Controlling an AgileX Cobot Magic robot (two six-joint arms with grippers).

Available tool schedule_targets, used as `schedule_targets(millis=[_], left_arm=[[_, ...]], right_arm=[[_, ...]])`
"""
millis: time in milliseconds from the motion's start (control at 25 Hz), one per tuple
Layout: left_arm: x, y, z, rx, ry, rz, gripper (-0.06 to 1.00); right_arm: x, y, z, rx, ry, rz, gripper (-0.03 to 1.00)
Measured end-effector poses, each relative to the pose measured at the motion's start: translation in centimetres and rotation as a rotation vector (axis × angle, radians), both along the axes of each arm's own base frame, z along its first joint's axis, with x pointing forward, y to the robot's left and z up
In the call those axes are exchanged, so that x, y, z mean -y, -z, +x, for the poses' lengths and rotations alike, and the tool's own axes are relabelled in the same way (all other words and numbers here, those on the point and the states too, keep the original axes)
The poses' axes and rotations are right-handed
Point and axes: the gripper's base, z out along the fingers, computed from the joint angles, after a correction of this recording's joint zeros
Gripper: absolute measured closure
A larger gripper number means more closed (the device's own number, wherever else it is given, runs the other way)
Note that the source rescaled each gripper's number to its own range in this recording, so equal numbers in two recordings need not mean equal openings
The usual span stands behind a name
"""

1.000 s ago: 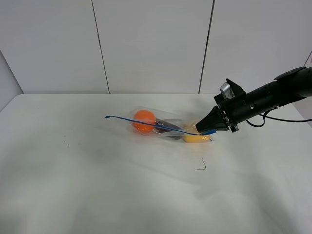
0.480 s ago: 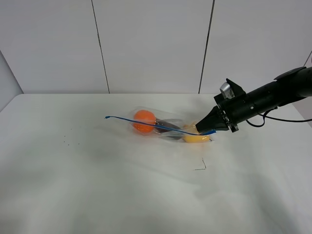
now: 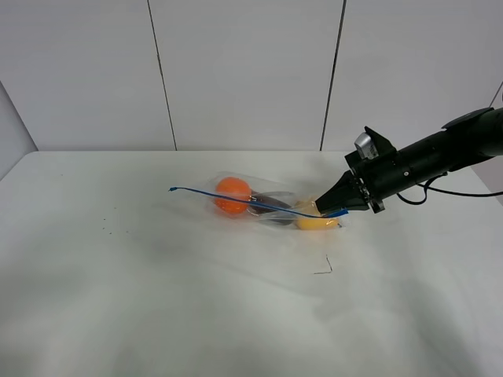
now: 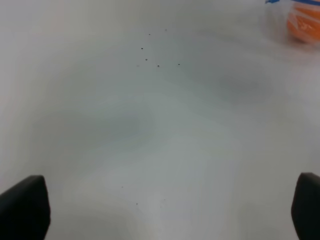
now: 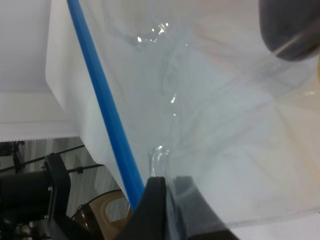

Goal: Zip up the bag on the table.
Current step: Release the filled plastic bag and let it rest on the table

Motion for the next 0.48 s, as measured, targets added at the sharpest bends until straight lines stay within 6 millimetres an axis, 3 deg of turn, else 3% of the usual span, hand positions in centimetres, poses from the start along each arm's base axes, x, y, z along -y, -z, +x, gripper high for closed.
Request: schedule_targets(millis=[480], left_arm=[[-0.19,0.01,-0.01,0.000,-0.036,-0.014,-0.06]], right_arm=[[0.00,0.00,0.00,0.001,0.000,0.000,0.97]])
